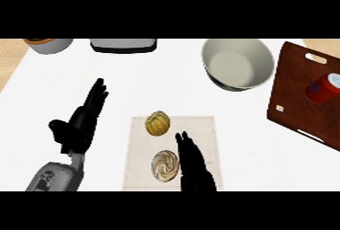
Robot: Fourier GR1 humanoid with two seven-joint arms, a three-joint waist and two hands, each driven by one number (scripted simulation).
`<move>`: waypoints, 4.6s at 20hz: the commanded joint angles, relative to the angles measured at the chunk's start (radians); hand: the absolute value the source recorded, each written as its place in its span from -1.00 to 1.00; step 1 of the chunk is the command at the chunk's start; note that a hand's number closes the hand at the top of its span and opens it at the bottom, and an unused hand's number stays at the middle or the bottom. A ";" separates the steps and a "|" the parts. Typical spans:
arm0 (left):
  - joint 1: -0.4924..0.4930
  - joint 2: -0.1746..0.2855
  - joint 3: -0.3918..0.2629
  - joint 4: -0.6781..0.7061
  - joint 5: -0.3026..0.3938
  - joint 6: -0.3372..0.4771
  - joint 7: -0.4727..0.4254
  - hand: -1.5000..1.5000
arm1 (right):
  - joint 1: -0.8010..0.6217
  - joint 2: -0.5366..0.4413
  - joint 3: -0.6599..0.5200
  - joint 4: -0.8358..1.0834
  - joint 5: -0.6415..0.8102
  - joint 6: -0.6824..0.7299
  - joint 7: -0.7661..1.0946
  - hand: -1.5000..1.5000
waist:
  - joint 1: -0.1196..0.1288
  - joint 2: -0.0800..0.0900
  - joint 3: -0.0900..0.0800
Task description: Pick the cupcake from the placemat and place it in the bowl
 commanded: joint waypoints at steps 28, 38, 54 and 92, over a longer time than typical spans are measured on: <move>0.012 -0.081 0.142 -0.033 -0.101 -0.129 0.039 0.00 | 0.029 0.032 0.024 0.241 -0.365 -0.321 -0.369 -1.00 | 0.000 0.000 0.001; 0.036 -0.118 0.126 -0.109 -0.140 -0.116 0.100 0.00 | -0.002 0.032 0.021 0.416 -0.306 -0.368 -0.343 -1.00 | 0.001 -0.003 0.001; 0.019 -0.154 0.153 -0.057 -0.171 -0.146 0.057 0.00 | -0.219 0.032 0.119 0.624 -0.425 -0.268 -0.422 1.00 | 0.007 0.000 0.001; -0.009 -0.178 0.176 -0.022 -0.197 -0.148 0.064 0.00 | -0.263 -0.920 -0.705 -0.188 -1.326 0.551 -1.163 1.00 | -0.004 -0.001 0.000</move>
